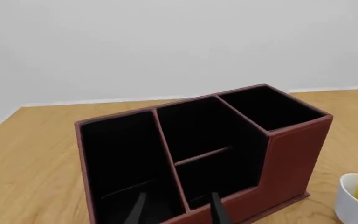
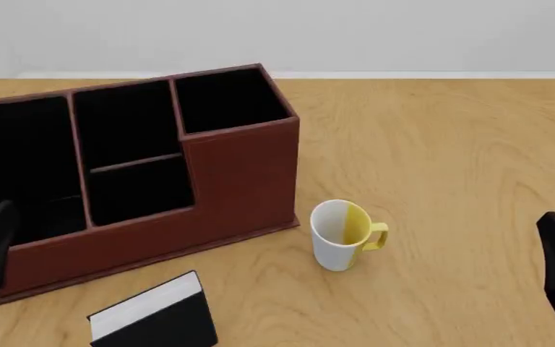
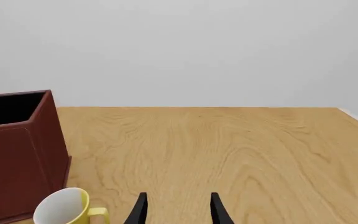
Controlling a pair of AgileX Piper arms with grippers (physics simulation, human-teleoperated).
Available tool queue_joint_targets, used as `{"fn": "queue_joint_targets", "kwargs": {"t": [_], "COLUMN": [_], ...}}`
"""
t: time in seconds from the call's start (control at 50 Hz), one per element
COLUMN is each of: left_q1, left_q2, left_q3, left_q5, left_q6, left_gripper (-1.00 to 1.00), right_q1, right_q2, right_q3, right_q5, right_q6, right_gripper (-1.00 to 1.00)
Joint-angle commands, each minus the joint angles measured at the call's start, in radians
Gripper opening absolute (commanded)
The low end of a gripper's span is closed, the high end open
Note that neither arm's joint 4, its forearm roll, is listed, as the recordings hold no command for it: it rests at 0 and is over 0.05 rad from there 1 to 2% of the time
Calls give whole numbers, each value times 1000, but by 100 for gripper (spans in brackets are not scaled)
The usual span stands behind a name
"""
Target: Pick up the book and place it in the front compartment of the caddy.
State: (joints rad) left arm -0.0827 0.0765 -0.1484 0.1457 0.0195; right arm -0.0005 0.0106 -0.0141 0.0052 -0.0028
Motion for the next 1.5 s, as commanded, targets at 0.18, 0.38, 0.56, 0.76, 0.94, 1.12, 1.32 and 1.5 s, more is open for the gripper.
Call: {"fn": "queue_joint_targets", "kwargs": {"t": [0.18,0.38,0.56,0.76,0.94,1.12,1.32,1.5], "left_q1": [-58,-171,-271,-350,-443,-523,-562,-585], "left_q2": [117,201,271,351,424,473,492,531], "left_q3": [-229,-310,-483,-558,-609,-633,-670,-675], "left_q5": [289,472,627,751,850,912,937,969], "left_q6": [85,142,103,72,-26,-99,-198,-170], "left_gripper": [100,100,100,100,100,100,100,100], "right_q1": [0,0,0,-1,-1,-1,-1,-1], "right_q2": [1,2,2,2,3,4,4,3], "right_q3": [-7,-7,-7,-7,-7,-7,-8,-8], "right_q5": [6,6,5,6,4,4,4,5], "right_q6": [-1,-1,-1,-1,-1,-1,-1,-1], "right_gripper": [100,100,100,100,100,100,100,100]}}
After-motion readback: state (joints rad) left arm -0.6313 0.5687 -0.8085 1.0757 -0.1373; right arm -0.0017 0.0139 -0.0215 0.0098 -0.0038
